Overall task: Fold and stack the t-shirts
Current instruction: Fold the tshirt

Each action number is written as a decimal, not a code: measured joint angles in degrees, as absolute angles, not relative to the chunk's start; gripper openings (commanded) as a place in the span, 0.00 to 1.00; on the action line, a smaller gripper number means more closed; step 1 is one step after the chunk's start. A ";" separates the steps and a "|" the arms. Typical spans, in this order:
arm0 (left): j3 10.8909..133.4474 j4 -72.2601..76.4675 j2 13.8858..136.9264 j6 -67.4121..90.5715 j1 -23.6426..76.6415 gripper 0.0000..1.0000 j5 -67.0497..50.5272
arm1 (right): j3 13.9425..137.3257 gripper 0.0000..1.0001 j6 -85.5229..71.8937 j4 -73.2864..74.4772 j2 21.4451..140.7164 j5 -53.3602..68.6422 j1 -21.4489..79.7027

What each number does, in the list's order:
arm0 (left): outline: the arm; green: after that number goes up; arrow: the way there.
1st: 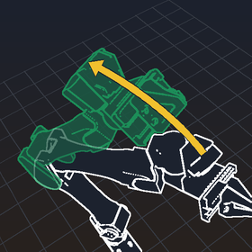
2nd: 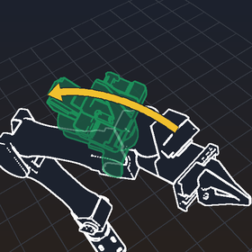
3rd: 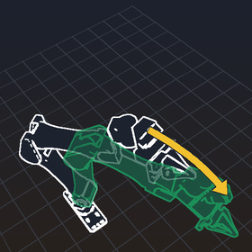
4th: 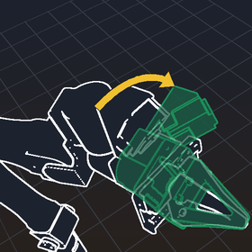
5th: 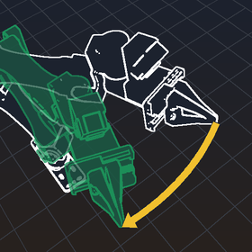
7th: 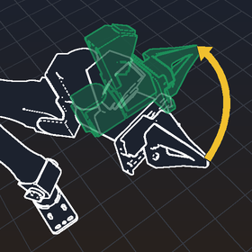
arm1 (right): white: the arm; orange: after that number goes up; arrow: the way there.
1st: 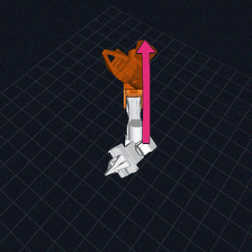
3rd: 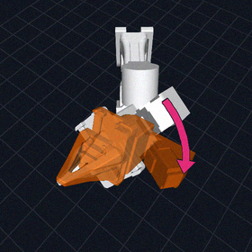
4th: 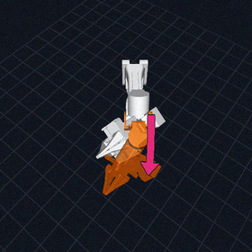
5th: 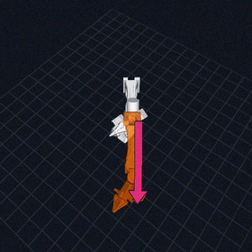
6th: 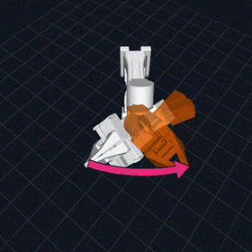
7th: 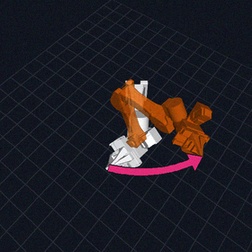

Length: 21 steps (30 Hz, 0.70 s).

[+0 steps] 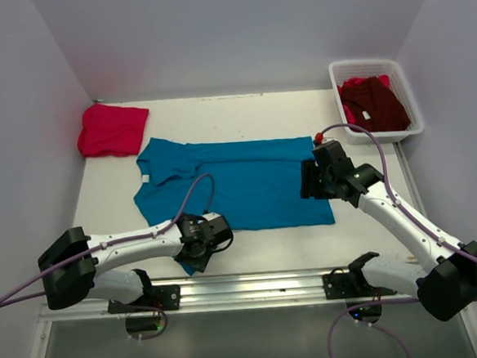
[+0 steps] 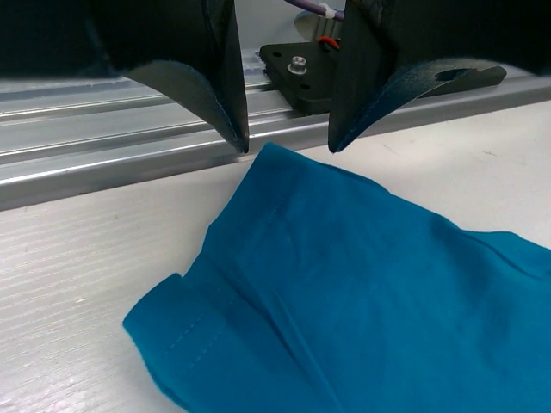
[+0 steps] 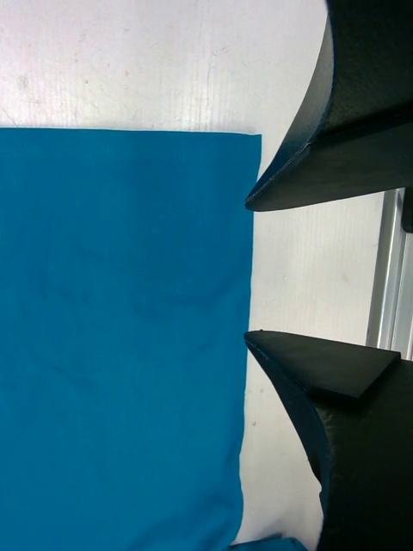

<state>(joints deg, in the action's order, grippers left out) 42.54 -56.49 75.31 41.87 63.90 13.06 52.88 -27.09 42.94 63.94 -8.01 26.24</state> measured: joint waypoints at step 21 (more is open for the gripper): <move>42.09 -56.01 83.20 41.80 67.59 0.34 10.26 | 52.88 0.50 -27.22 43.38 63.94 -10.15 26.24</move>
